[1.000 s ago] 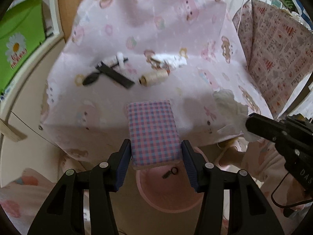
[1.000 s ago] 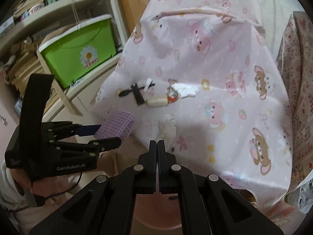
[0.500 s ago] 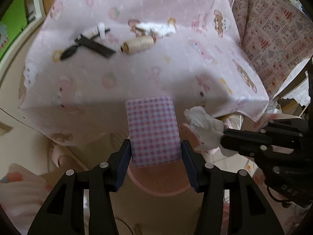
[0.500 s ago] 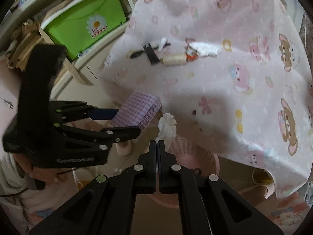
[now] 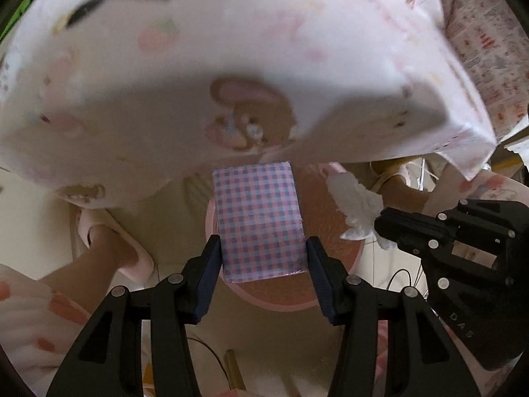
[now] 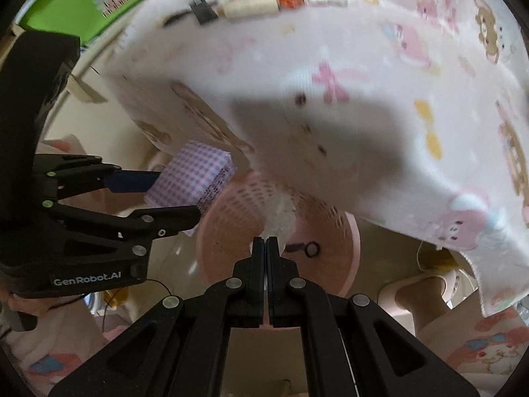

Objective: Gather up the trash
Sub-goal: 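Lower the pack and tissue over the pink basket and open both tools, then raise both tools back over the table toward the thread spool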

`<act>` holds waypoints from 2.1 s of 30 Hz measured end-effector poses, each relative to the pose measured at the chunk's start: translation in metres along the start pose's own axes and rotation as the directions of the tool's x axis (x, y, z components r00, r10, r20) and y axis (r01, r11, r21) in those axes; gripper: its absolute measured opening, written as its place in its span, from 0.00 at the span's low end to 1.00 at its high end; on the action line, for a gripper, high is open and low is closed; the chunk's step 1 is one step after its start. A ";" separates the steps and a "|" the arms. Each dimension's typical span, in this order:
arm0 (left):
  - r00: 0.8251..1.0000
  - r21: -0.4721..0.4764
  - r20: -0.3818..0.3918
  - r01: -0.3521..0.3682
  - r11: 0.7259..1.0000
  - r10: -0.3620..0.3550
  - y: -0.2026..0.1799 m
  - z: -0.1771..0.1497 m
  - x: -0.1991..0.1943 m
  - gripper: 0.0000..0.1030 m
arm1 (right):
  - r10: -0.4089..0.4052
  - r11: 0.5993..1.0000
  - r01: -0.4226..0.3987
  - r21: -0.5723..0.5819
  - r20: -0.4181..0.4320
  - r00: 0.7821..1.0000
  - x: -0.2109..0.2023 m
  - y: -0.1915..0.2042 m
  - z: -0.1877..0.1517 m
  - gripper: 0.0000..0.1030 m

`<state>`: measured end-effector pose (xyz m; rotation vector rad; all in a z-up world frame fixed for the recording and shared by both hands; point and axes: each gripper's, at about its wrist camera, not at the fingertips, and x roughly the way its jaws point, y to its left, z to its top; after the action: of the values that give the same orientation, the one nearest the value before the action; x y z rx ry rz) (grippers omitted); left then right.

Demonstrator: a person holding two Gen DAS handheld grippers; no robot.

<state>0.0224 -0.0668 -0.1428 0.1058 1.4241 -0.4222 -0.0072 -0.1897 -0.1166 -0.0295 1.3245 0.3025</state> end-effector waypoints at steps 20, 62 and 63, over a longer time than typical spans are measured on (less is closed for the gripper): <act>0.985 0.000 -0.165 -0.050 0.999 0.049 0.006 -0.010 0.057 0.49 | -0.091 0.995 0.097 0.016 -0.225 0.970 0.071 -0.016 -0.019 0.03; 0.888 -0.177 0.429 -0.099 0.979 0.167 0.035 0.005 -0.094 0.61 | -0.183 0.983 0.162 0.087 0.377 0.908 -0.057 -0.005 -0.002 0.54; 0.883 -0.185 0.436 -0.098 0.978 0.171 0.035 0.005 -0.096 0.61 | -0.186 0.982 0.168 0.080 0.390 0.902 -0.059 -0.002 -0.004 0.54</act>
<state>0.0304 -0.0149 -0.0548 -0.0227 0.9774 -0.1972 -0.0229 -0.2040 -0.0612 -0.0485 0.9155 0.1134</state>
